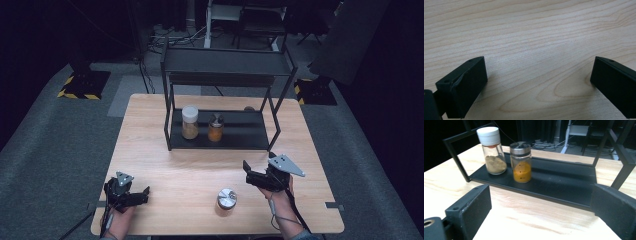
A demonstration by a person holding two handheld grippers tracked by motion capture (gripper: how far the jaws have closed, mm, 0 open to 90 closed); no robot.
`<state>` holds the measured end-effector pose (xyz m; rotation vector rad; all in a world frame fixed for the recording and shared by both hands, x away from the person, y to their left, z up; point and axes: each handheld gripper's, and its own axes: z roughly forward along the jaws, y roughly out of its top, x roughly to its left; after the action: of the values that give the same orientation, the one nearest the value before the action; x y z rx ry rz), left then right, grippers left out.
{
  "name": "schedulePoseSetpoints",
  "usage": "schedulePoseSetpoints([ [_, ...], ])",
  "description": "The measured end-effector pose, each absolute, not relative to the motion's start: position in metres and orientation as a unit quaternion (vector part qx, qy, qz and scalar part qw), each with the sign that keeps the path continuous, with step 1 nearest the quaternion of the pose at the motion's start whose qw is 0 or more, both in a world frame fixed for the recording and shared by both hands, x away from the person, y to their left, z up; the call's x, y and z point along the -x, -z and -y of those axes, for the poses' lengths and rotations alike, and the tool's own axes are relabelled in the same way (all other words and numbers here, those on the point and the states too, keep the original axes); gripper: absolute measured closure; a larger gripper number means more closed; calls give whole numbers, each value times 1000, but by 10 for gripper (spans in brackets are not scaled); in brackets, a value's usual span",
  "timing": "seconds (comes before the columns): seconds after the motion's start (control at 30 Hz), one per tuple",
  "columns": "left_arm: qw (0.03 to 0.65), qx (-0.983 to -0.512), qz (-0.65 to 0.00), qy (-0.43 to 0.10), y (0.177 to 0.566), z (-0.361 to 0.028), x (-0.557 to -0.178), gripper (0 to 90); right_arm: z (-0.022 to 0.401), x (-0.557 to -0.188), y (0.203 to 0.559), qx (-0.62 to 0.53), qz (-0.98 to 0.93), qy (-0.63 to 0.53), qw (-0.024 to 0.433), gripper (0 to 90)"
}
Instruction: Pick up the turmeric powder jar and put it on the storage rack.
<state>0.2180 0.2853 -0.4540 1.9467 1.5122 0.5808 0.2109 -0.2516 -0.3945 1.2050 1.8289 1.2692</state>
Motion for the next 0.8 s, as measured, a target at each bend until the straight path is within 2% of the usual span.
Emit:
schedulePoseSetpoints([
  [0.8,300,-733,-570,-219,454,-285,-218,7,253,-171,409,-442,-706,-474,283,28],
])
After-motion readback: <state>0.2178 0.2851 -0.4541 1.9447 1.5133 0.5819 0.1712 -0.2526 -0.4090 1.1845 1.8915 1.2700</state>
